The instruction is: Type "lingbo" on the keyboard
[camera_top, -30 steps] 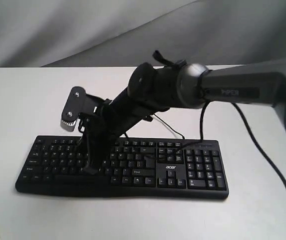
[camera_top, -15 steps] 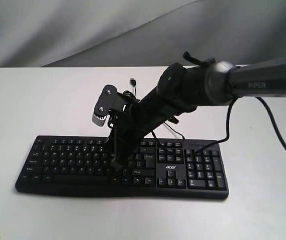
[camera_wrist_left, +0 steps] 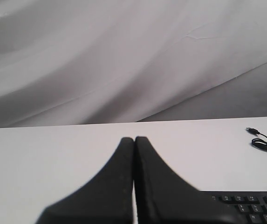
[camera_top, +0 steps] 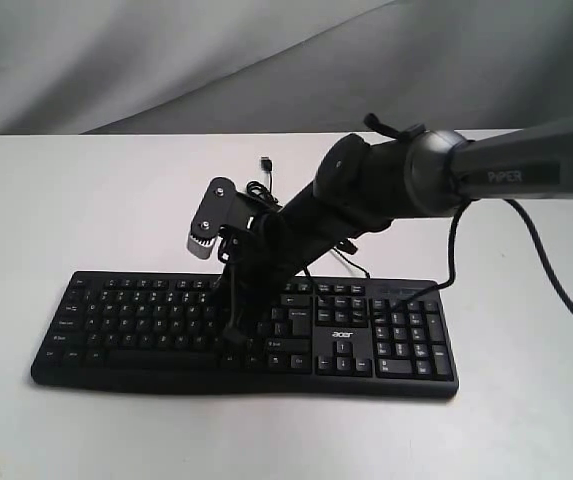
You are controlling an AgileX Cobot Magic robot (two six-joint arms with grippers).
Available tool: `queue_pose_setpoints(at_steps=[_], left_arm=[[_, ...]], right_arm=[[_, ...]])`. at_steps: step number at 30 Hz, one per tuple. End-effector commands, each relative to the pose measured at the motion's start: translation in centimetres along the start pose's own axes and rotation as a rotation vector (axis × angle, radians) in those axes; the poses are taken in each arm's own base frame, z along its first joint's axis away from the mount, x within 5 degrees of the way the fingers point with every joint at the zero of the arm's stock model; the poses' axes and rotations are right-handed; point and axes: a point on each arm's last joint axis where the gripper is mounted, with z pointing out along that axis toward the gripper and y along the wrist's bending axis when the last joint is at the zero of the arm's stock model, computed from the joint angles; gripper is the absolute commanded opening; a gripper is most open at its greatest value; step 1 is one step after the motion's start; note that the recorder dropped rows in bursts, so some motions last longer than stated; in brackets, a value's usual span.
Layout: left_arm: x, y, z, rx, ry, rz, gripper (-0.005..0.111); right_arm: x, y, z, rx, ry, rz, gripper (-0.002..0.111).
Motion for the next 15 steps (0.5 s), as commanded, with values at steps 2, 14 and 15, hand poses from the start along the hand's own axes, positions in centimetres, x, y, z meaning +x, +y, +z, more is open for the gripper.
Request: queue_pose_setpoints(at_steps=[2, 14, 15], left_arm=[[0.07, -0.05, -0.02, 0.007, -0.008, -0.002, 0.001], [0.07, -0.05, -0.02, 0.007, -0.008, -0.002, 0.001], [0.07, -0.05, -0.02, 0.007, -0.008, -0.002, 0.001]], right_arm=[[0.29, 0.03, 0.14, -0.006, 0.004, -0.003, 0.0], [0.66, 0.03, 0.55, -0.013, 0.018, -0.01, 0.0], [0.66, 0.03, 0.55, -0.013, 0.018, -0.01, 0.0]])
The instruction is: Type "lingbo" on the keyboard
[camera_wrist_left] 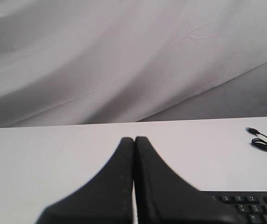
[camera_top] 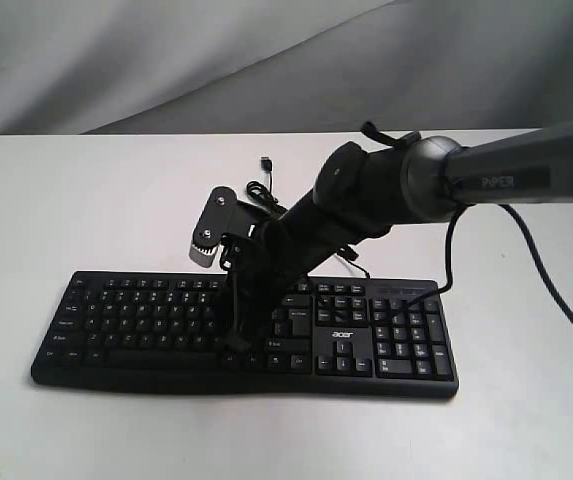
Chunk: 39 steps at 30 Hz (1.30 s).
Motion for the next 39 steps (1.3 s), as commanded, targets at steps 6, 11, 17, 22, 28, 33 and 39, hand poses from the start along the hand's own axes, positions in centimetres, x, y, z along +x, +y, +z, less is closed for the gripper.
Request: queue_pose_setpoints(at_steps=[6, 11, 17, 22, 28, 33, 39], left_arm=[[0.1, 0.0, 0.0, 0.007, -0.008, -0.002, 0.001], [0.1, 0.0, 0.0, 0.007, -0.008, -0.002, 0.001], [0.1, 0.0, 0.0, 0.007, -0.008, -0.002, 0.001], [0.1, 0.0, 0.0, 0.007, -0.008, -0.002, 0.001], [0.1, 0.0, 0.0, 0.007, -0.008, -0.002, 0.001], [0.1, 0.0, 0.0, 0.007, -0.008, -0.002, 0.001], [0.1, 0.0, 0.0, 0.007, -0.008, -0.002, 0.001]], right_arm=[[0.0, 0.0, -0.2, 0.001, 0.0, -0.016, 0.0], [0.8, -0.1, 0.7, -0.012, 0.023, -0.018, 0.0], [-0.8, 0.3, -1.4, -0.01, -0.014, -0.047, 0.0], [-2.7, 1.1, -4.4, -0.02, -0.061, -0.086, 0.0], [-5.6, 1.7, -10.2, 0.106, -0.14, -0.053, 0.0], [-8.3, 3.6, -19.9, 0.339, -0.244, -0.033, 0.0], [-8.6, 10.1, -32.4, 0.554, -0.517, -0.082, 0.0]])
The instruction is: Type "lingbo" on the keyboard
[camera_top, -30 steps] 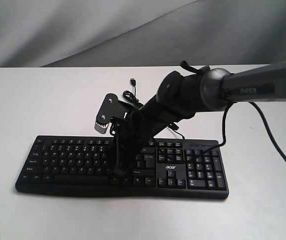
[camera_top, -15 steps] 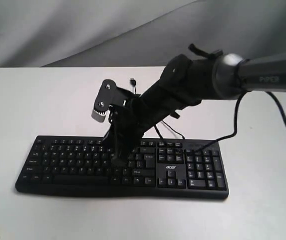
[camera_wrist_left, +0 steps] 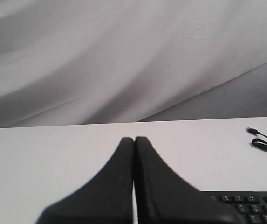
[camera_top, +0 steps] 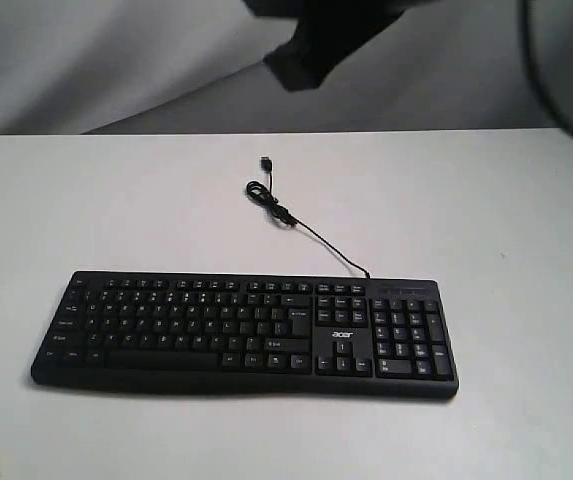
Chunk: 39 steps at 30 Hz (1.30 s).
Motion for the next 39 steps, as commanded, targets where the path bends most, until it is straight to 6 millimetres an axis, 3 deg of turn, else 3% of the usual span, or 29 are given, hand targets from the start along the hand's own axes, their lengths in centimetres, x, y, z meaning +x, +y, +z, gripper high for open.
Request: queue_pose_setpoints(at_steps=[1, 8, 12, 15, 17, 19, 21, 25, 32, 39], left_arm=[[0.1, 0.0, 0.0, 0.007, -0.008, -0.002, 0.001], [0.1, 0.0, 0.0, 0.007, -0.008, -0.002, 0.001], [0.1, 0.0, 0.0, 0.007, -0.008, -0.002, 0.001], [0.1, 0.0, 0.0, 0.007, -0.008, -0.002, 0.001], [0.1, 0.0, 0.0, 0.007, -0.008, -0.002, 0.001], [0.1, 0.0, 0.0, 0.007, -0.008, -0.002, 0.001], [0.1, 0.0, 0.0, 0.007, -0.008, -0.002, 0.001], [0.1, 0.0, 0.0, 0.007, -0.008, -0.002, 0.001], [0.1, 0.0, 0.0, 0.007, -0.008, -0.002, 0.001], [0.1, 0.0, 0.0, 0.007, -0.008, -0.002, 0.001]], right_arm=[[-1.2, 0.7, -6.1, 0.121, -0.122, 0.018, 0.0], [-0.9, 2.1, -13.2, 0.279, -0.23, -0.068, 0.0], [-1.9, 3.4, -18.9, 0.346, -0.384, -0.068, 0.0], [-1.3, 4.1, -23.7, 0.438, -0.447, 0.097, 0.0], [0.4, 3.6, -24.8, 0.533, -0.343, 0.269, 0.0], [2.1, 2.9, -25.1, 0.652, -0.212, 0.39, 0.0], [3.6, 2.8, -24.7, 0.72, -0.153, 0.386, 0.0], [6.4, 3.4, -24.1, 0.812, -0.179, 0.359, 0.0], [14.0, 7.3, -22.4, 0.958, -0.244, 0.242, 0.0], [18.9, 10.2, -21.8, 1.034, -0.158, 0.214, 0.0]])
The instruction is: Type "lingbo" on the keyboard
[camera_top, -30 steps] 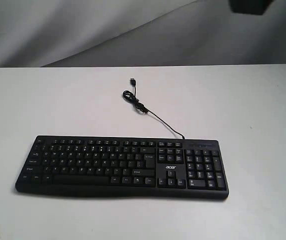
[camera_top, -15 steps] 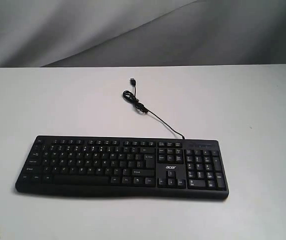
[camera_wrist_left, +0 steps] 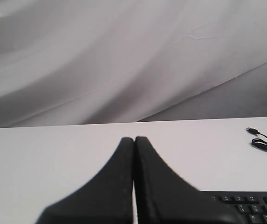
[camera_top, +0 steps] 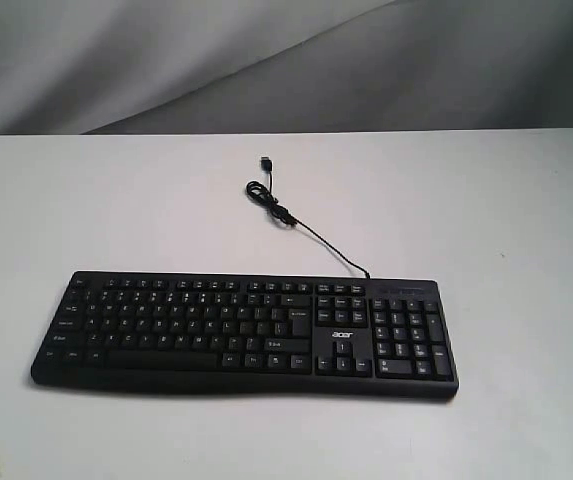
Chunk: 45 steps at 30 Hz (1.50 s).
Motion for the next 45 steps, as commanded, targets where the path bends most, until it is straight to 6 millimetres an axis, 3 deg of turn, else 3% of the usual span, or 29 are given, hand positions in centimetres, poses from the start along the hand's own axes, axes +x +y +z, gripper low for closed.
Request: queue_pose_setpoints(at_steps=[1, 8, 13, 23, 35, 45], left_arm=[[0.1, 0.0, 0.0, 0.007, -0.008, -0.002, 0.001], [0.1, 0.0, 0.0, 0.007, -0.008, -0.002, 0.001], [0.1, 0.0, 0.0, 0.007, -0.008, -0.002, 0.001], [0.1, 0.0, 0.0, 0.007, -0.008, -0.002, 0.001], [0.1, 0.0, 0.0, 0.007, -0.008, -0.002, 0.001], [0.1, 0.0, 0.0, 0.007, -0.008, -0.002, 0.001]], right_arm=[[2.4, 0.4, -1.4, 0.032, 0.007, -0.022, 0.0], [3.6, 0.5, -3.0, 0.037, 0.061, -0.014, 0.0], [4.9, 0.9, -2.9, 0.027, 0.107, 0.025, 0.0], [11.3, 3.1, -1.7, 0.052, 0.143, 0.206, 0.0], [13.2, 3.5, -2.2, 0.026, 0.362, 0.215, 0.0], [13.2, 3.6, -2.2, 0.023, 0.357, 0.241, 0.0]])
